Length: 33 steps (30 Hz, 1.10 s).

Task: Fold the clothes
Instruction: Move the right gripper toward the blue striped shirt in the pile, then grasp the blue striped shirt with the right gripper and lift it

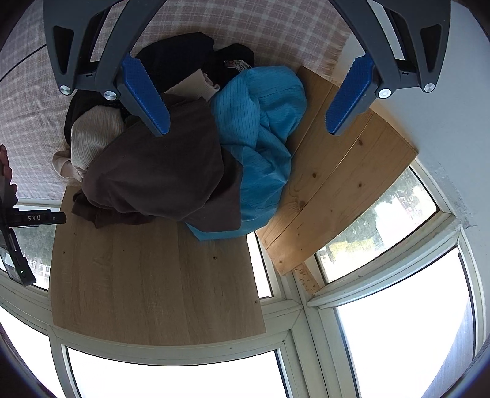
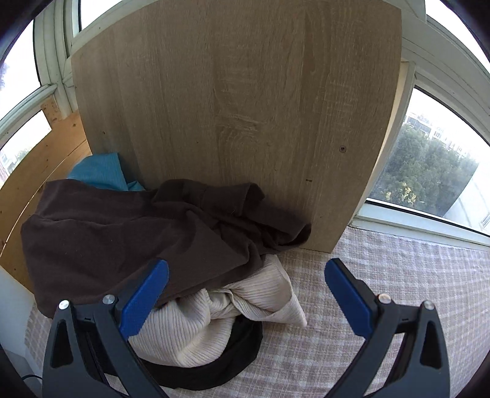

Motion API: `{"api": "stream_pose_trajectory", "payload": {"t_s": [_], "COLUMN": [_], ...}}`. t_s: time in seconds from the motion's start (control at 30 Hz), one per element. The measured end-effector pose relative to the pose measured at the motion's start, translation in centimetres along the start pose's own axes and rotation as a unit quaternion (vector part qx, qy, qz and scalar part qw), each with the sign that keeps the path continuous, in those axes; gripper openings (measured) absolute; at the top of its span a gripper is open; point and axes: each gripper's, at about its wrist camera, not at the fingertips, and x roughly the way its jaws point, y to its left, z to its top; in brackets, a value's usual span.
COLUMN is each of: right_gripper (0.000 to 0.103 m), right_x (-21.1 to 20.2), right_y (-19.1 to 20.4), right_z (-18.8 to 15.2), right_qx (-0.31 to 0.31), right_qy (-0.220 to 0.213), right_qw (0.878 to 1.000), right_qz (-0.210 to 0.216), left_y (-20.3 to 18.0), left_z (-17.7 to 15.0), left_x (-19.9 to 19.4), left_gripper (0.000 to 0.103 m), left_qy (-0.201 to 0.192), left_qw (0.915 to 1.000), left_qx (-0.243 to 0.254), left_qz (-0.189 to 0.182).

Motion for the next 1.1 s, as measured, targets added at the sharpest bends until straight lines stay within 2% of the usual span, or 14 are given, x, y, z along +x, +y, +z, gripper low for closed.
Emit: {"api": "stream_pose_trajectory", "payload": {"t_s": [0.17, 0.27, 0.37, 0.47, 0.6, 0.7, 0.77, 0.9, 1.0, 1.1], "right_gripper": [0.103, 0.103, 0.103, 0.103, 0.103, 0.103, 0.103, 0.103, 0.103, 0.103], "right_x": [2.1, 1.5, 0.6, -0.3, 0.8, 4.3, 7.5, 13.9, 16.9, 19.1], "right_y": [1.4, 2.2, 4.7, 9.7, 19.1, 25.0, 27.5, 28.8, 29.3, 29.8], "right_z": [-0.2, 0.1, 2.3, 5.2, 8.6, 10.9, 12.3, 13.6, 13.6, 13.2], "right_qx": [-0.014, -0.011, -0.031, -0.086, -0.184, -0.237, -0.249, -0.221, -0.241, -0.256], "right_qy": [0.031, 0.023, 0.011, -0.011, -0.007, 0.006, 0.026, 0.083, 0.105, 0.126], "right_qw": [0.999, 0.999, 0.998, 0.994, 0.978, 0.969, 0.967, 0.971, 0.964, 0.958], "right_qz": [0.008, 0.024, 0.051, 0.061, 0.101, 0.072, 0.049, 0.037, 0.028, 0.038], "left_y": [1.4, 2.3, 3.1, 3.5, 3.9, 4.7, 5.5, 6.9, 7.7, 7.9], "left_z": [-0.5, -0.7, -1.1, -1.9, -3.4, -4.1, -4.3, -4.4, -4.6, -4.8], "left_x": [1.6, 2.5, 3.3, 2.9, 2.3, 2.0, 1.9, 1.7, 2.4, 3.4], "left_gripper": [0.102, 0.102, 0.102, 0.102, 0.102, 0.102, 0.102, 0.102, 0.102, 0.102], "left_qy": [0.01, 0.016, 0.021, 0.019, 0.018, 0.021, 0.019, 0.008, 0.011, 0.024], "left_qw": [0.9999, 0.9997, 0.9994, 0.9995, 0.9995, 0.9992, 0.9989, 0.9983, 0.9975, 0.9969], "left_qx": [-0.007, -0.012, -0.018, -0.024, -0.023, -0.033, -0.041, -0.051, -0.062, -0.069], "left_qz": [0.01, 0.016, 0.02, 0.013, 0.011, 0.007, 0.01, 0.027, 0.032, 0.03]}}
